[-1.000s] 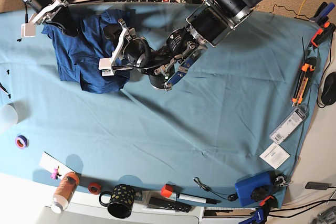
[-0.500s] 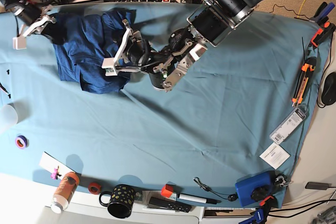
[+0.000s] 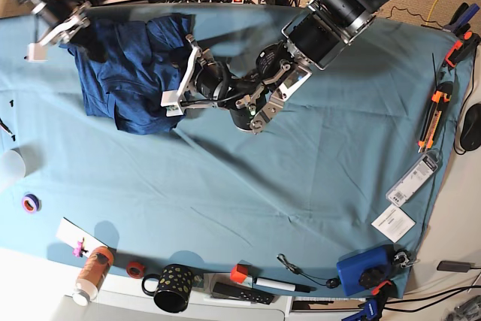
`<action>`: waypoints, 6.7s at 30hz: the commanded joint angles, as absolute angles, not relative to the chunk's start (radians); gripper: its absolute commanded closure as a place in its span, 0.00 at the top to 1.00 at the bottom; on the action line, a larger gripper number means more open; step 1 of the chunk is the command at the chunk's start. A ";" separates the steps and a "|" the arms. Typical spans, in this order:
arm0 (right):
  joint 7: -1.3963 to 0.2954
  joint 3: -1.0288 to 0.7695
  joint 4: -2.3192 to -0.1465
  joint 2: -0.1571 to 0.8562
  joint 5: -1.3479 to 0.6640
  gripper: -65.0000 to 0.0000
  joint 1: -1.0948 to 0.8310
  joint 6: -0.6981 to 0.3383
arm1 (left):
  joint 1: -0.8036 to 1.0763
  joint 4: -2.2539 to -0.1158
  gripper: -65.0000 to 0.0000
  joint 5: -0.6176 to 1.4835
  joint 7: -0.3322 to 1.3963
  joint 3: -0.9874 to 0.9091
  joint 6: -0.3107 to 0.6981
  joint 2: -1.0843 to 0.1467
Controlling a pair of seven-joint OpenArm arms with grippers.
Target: Layout the t-shirt on the table in an organized manner, then fold the t-shirt properly
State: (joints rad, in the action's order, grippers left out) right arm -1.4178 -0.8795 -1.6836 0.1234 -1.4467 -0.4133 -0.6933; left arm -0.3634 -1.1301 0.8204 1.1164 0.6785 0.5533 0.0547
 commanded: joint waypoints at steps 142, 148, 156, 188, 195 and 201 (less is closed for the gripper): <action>-1.396 -0.876 -0.761 0.625 -1.484 0.46 -0.067 -0.698 | -0.440 -1.290 0.49 0.929 1.076 0.141 0.641 -0.160; -1.396 -0.751 -0.761 0.623 -1.484 0.46 -0.066 -0.698 | -0.440 -1.290 0.49 0.929 1.074 0.141 0.641 -0.144; -1.396 -0.582 -0.761 0.623 -1.484 0.46 -0.066 -0.698 | -0.440 -1.290 0.49 0.928 1.073 0.141 0.641 -0.138; -1.396 -0.584 -0.924 0.537 -1.484 0.45 -0.067 -0.698 | -0.440 -1.290 0.49 0.927 1.048 0.141 0.641 -0.133; -1.396 -0.584 -1.043 0.537 -1.484 0.45 -0.067 -0.698 | -0.440 -1.290 0.49 0.908 1.047 0.141 0.641 -0.134; -1.396 -0.584 -1.054 0.537 -1.484 0.45 -0.071 -0.698 | -0.440 -1.290 0.49 0.909 1.047 0.141 0.641 -0.133</action>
